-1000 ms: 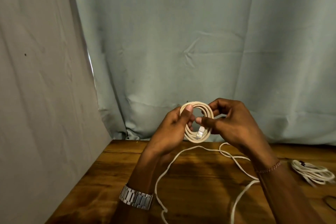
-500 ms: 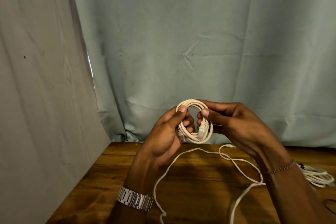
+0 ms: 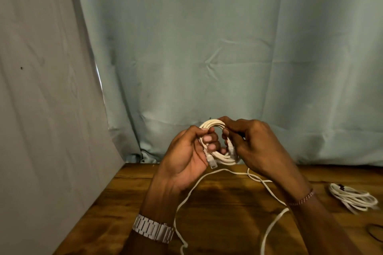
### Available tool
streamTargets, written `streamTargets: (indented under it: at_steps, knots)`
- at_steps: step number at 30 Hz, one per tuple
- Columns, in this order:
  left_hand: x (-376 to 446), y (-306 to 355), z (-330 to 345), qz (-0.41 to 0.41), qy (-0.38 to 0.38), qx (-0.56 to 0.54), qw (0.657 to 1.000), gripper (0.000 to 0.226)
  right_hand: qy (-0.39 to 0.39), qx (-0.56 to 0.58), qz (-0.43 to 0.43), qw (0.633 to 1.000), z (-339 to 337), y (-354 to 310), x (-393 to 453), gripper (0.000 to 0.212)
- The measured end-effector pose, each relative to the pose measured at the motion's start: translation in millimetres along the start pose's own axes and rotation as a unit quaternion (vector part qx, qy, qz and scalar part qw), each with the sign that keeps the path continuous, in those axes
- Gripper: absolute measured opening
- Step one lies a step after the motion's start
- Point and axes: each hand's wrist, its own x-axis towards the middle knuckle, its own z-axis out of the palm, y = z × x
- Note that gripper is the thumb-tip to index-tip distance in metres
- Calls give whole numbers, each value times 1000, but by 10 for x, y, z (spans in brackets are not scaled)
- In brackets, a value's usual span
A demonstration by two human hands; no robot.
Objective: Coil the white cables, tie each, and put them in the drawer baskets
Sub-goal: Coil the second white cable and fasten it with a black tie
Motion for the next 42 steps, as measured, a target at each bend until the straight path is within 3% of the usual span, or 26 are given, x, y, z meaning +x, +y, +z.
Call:
streamTargets:
  at_steps: [4,7,18,23,42]
  knots:
    - [42,-52,48,-5,-4,-34,999,33,-40,76,6,996,-35,81,9,30]
    - [44,-54,41,7,-8,-43,999,31,-86,106,-22,990,-44,58,6,31]
    - [45,-183,126,91,89,106,986,38,-105,61,-7,993,-196,56,-92,39]
    - [67,-327,174,93,96,105,986,39,-74,72,31,994,-317,192,-218,47]
    - [229,-1283,1032,20,71,224,972,38,2,-28,209,977,-1141,823,-1064,35]
